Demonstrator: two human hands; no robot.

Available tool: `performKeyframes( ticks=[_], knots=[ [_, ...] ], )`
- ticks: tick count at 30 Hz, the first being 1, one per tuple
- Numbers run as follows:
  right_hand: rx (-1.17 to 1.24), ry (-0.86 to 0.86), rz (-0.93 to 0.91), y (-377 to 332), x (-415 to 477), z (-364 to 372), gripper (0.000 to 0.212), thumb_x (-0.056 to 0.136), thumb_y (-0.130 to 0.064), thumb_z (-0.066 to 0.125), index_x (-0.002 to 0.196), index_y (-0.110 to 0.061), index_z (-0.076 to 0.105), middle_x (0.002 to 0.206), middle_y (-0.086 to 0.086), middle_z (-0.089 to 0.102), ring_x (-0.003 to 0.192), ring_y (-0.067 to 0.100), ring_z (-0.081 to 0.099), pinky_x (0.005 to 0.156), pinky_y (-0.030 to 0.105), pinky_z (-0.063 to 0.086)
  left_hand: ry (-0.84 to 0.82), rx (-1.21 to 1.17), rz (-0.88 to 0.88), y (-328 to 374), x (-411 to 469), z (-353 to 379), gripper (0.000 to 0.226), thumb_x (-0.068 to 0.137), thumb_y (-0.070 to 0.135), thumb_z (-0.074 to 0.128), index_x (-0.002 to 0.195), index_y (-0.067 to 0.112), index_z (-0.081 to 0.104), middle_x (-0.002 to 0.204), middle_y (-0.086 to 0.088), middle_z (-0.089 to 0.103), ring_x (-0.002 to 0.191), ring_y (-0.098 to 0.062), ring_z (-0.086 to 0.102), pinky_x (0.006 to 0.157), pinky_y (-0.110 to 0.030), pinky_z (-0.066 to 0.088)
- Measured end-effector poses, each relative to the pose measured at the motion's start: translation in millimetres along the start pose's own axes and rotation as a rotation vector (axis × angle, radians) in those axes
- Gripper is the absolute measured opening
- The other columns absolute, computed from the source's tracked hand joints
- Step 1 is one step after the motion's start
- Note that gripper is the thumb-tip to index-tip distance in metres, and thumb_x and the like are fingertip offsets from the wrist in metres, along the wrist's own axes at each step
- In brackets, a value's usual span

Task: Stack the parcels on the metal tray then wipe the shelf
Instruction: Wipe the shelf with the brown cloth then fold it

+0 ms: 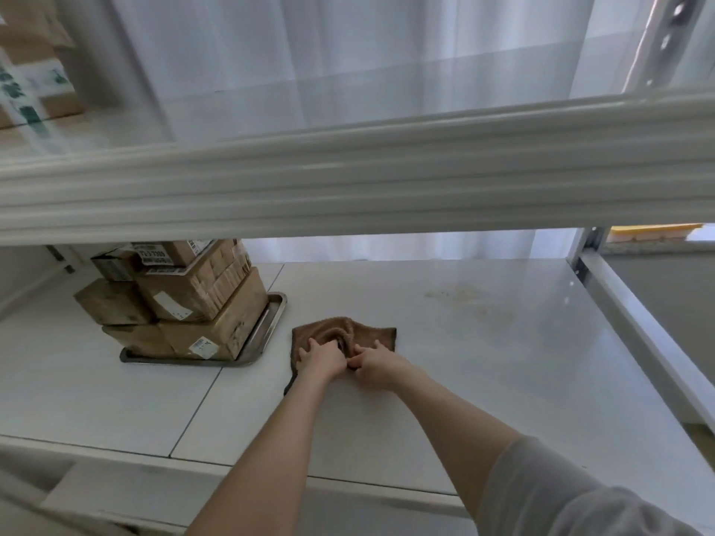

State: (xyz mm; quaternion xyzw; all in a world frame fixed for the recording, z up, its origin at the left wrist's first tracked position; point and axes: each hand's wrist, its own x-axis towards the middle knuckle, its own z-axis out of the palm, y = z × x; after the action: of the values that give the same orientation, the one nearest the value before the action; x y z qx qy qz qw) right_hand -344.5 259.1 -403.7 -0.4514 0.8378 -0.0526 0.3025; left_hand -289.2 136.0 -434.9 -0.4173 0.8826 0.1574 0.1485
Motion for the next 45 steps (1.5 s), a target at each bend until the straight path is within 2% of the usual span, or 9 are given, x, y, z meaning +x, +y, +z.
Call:
performKeyframes(
  ticks=[7, 12, 16, 20, 22, 25, 31, 36, 45],
  knots=[
    [0.102, 0.104, 0.22, 84, -27, -22, 0.048, 0.102, -0.043, 0.027, 0.15, -0.036, 0.029, 0.162, 0.003, 0.003, 0.149, 0.03, -0.002, 0.121, 0.046, 0.004, -0.078, 0.049, 0.202, 68, -19, 7, 0.053, 0.099, 0.02, 0.024, 0.151, 0.028, 0.018, 0.161, -0.011, -0.002, 0.147, -0.038, -0.001, 0.12, -0.046, 0.004],
    [0.132, 0.211, 0.462, 157, -62, -23, 0.051, 0.101, -0.032, 0.025, 0.152, -0.028, 0.024, 0.162, 0.005, 0.0, 0.148, 0.035, -0.003, 0.12, 0.049, 0.01, -0.188, 0.071, 0.449, 154, -56, 29, 0.052, 0.1, 0.022, 0.028, 0.15, 0.034, 0.018, 0.161, -0.001, -0.004, 0.147, -0.036, -0.005, 0.12, -0.045, 0.0],
    [0.155, 0.297, 0.618, 188, -95, -21, 0.054, 0.096, -0.034, 0.042, 0.148, -0.022, 0.034, 0.16, 0.004, 0.015, 0.147, 0.034, 0.012, 0.114, 0.046, 0.025, -0.233, 0.141, 0.622, 200, -95, 54, 0.054, 0.1, 0.023, 0.029, 0.151, 0.033, 0.016, 0.161, -0.002, -0.003, 0.147, -0.036, -0.005, 0.12, -0.046, 0.0],
    [0.197, 0.466, 0.637, 180, -107, -16, 0.035, 0.091, -0.022, 0.043, 0.118, -0.012, 0.064, 0.133, 0.008, 0.057, 0.126, 0.03, 0.048, 0.099, 0.035, 0.044, -0.211, 0.062, 0.731, 194, -107, 59, 0.047, 0.099, 0.012, 0.032, 0.143, 0.023, 0.042, 0.158, 0.0, 0.021, 0.147, -0.024, 0.015, 0.12, -0.033, 0.007],
    [0.201, 0.505, 0.587, 164, -110, -13, 0.032, 0.09, -0.019, 0.044, 0.111, -0.011, 0.067, 0.124, 0.008, 0.062, 0.119, 0.029, 0.053, 0.092, 0.033, 0.046, -0.137, -0.054, 0.666, 174, -106, 47, 0.043, 0.097, 0.006, 0.036, 0.132, 0.019, 0.057, 0.15, 0.003, 0.039, 0.139, -0.019, 0.033, 0.113, -0.023, 0.02],
    [0.139, 0.446, 0.397, 134, -105, -6, 0.035, 0.092, -0.022, 0.044, 0.118, -0.012, 0.065, 0.127, 0.011, 0.061, 0.118, 0.03, 0.056, 0.092, 0.033, 0.046, -0.063, -0.001, 0.555, 142, -91, 33, 0.042, 0.097, 0.007, 0.038, 0.132, 0.019, 0.057, 0.15, -0.003, 0.04, 0.138, -0.02, 0.037, 0.11, -0.022, 0.026],
    [0.159, 0.266, 0.137, 113, -90, 13, 0.04, 0.097, -0.027, 0.037, 0.136, -0.023, 0.047, 0.144, 0.007, 0.047, 0.132, 0.027, 0.043, 0.102, 0.038, 0.038, -0.026, 0.146, 0.352, 118, -68, 30, 0.046, 0.099, 0.016, 0.03, 0.144, 0.017, 0.039, 0.156, -0.02, 0.02, 0.144, -0.032, 0.022, 0.118, -0.041, 0.019],
    [0.14, 0.253, 0.314, 177, -101, -4, 0.048, 0.101, -0.034, 0.03, 0.149, -0.027, 0.031, 0.161, -0.003, 0.013, 0.148, 0.03, 0.004, 0.119, 0.044, 0.015, -0.067, 0.117, 0.362, 158, -73, 46, 0.051, 0.101, 0.021, 0.025, 0.151, 0.025, 0.02, 0.161, -0.011, 0.001, 0.147, -0.037, 0.001, 0.121, -0.043, 0.004],
    [0.271, 0.314, 0.638, 243, -100, -37, 0.053, 0.097, -0.029, 0.036, 0.149, -0.019, 0.032, 0.161, 0.004, 0.006, 0.146, 0.041, -0.005, 0.119, 0.048, 0.006, -0.23, 0.132, 0.694, 262, -79, 66, 0.049, 0.101, 0.029, 0.029, 0.15, 0.029, 0.027, 0.161, -0.005, 0.008, 0.148, -0.031, 0.003, 0.12, -0.048, 0.004]
  ],
)
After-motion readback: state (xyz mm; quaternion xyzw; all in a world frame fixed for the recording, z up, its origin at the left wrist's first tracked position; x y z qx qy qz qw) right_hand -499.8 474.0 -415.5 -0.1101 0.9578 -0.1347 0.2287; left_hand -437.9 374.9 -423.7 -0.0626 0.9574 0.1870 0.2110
